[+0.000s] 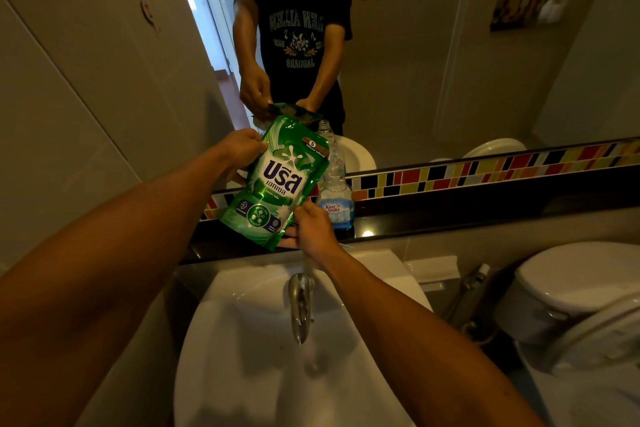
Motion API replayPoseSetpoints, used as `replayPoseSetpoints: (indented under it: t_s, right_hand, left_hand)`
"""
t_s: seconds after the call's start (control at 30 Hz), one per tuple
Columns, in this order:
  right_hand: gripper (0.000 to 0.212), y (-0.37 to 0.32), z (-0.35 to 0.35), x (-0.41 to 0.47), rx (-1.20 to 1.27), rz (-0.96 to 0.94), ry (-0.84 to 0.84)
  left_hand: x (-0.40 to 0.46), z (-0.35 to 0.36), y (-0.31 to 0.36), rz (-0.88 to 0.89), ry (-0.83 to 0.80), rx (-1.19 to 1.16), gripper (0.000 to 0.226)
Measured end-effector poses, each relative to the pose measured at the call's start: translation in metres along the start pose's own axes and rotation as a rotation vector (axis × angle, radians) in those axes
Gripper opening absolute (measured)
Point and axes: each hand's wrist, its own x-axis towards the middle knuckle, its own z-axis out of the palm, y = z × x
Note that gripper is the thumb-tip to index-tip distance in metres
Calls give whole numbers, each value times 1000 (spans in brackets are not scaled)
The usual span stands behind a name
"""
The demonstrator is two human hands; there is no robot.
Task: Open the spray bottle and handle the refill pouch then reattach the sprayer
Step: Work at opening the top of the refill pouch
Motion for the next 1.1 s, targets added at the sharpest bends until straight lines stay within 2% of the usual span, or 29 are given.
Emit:
replayPoseSetpoints:
  t_s: [0.37,0.5,0.63,0.77,0.9,1.1]
  right_hand:
    - [12,1,3,3,25,1,17]
    - [13,2,4,5,35,6,2]
    - [24,2,4,8,37,14,3]
    - [15,1,4,6,46,2,-7]
    - [24,1,4,7,59,-3,-12]
    - [21,2,5,7,94,-5,-13]
  left_hand:
    - [-3,-1,5,-8,-1,37,10]
    - [-4,-2,9,-17,-7,53,10]
    - [-5,-3,11,-28,-23,60,11]
    - [-5,-2,13,-31,-23,63,9]
    - [-6,-2,16,-36,-23,71,10]
    - [-7,-2,19,-38,-36,88,12]
